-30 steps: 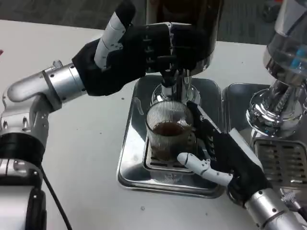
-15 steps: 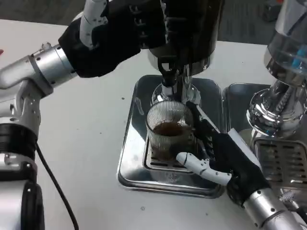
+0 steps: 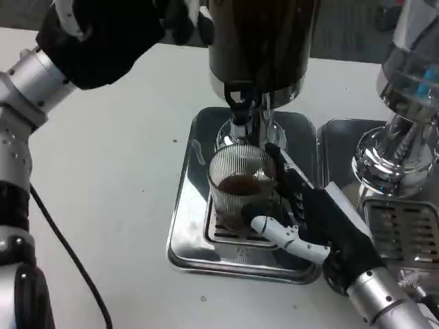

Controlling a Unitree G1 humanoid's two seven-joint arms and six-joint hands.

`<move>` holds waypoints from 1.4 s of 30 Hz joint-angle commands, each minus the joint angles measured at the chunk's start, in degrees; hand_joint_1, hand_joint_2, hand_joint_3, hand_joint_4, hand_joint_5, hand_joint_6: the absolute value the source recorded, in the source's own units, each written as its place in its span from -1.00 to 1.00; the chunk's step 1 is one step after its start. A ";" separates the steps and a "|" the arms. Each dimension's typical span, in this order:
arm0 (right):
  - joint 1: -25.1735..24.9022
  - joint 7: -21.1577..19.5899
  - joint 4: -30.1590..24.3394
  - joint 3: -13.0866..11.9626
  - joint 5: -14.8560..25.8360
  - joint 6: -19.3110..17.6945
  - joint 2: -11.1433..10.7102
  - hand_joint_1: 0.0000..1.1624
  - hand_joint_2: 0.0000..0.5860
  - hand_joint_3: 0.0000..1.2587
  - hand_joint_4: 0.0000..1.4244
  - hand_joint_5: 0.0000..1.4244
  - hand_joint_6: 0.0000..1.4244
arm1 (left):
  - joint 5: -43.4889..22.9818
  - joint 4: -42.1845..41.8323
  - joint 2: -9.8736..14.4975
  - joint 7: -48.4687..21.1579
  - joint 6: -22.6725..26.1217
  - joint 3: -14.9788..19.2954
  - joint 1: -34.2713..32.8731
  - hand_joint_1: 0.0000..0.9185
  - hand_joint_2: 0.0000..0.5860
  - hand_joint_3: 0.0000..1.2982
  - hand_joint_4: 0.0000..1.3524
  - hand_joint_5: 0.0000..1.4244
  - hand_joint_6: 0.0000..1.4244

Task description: Grasp the cup under the faucet to collect the drink, then remove the cup.

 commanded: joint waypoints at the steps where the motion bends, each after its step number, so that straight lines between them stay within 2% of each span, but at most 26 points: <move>1: 0.51 -0.05 -1.05 -0.13 0.26 -0.68 -0.19 0.08 -0.09 -1.00 -1.00 -1.00 -1.00 | -1.72 -1.61 0.90 1.94 1.28 2.18 2.26 -1.00 -0.83 0.49 0.62 0.60 0.47; 2: 0.55 -0.02 -1.20 -0.19 0.34 -0.62 -0.22 0.08 -0.09 -1.00 -1.00 -1.00 -1.00 | -1.80 -2.17 1.04 2.05 1.34 2.37 2.98 -1.00 -0.83 0.48 0.62 0.59 0.47; 7: 0.23 -0.77 -1.38 0.05 -0.41 -0.74 0.14 0.08 -0.09 -1.00 -1.00 -1.00 -1.00 | 0.11 -6.41 2.87 0.86 -2.57 1.50 10.91 -1.00 -0.86 0.24 0.30 0.32 0.15; 13: 0.11 -1.74 -1.89 0.19 -1.58 -0.70 0.14 0.08 -0.09 -1.00 -1.00 -1.00 -1.00 | 1.58 -5.13 3.88 2.58 -8.06 2.35 20.33 -1.00 -0.86 0.17 0.21 0.22 0.04; 18: -0.30 -1.22 -1.38 0.01 -1.48 -0.74 -0.40 0.08 -0.09 -1.00 -1.00 -1.00 -1.00 | 4.32 0.38 4.34 4.44 -13.40 1.43 21.00 -1.00 -0.86 -0.04 -0.15 -0.22 -0.30; 21: -0.71 -1.00 -1.26 0.20 -1.51 -0.68 -0.64 0.07 -0.10 -1.00 -1.00 -1.00 -1.00 | 6.33 4.12 4.08 5.40 -15.47 0.45 19.63 -1.00 -0.86 -0.11 -0.25 -0.34 -0.40; 28: -0.89 -1.92 -1.20 0.78 -3.31 -0.60 -1.40 0.08 -0.17 -1.00 -1.00 -1.00 -1.00 | 8.75 10.49 3.26 6.53 -18.33 -1.29 17.89 -1.00 -0.85 -0.13 -0.26 -0.36 -0.41; 42: -2.80 -7.23 2.75 1.84 -7.70 -1.88 0.27 0.14 -0.23 -1.00 -1.00 -1.00 -1.00 | 10.07 14.83 2.87 7.76 -20.69 -1.58 17.62 -1.00 -0.76 -0.14 -0.24 -0.32 -0.37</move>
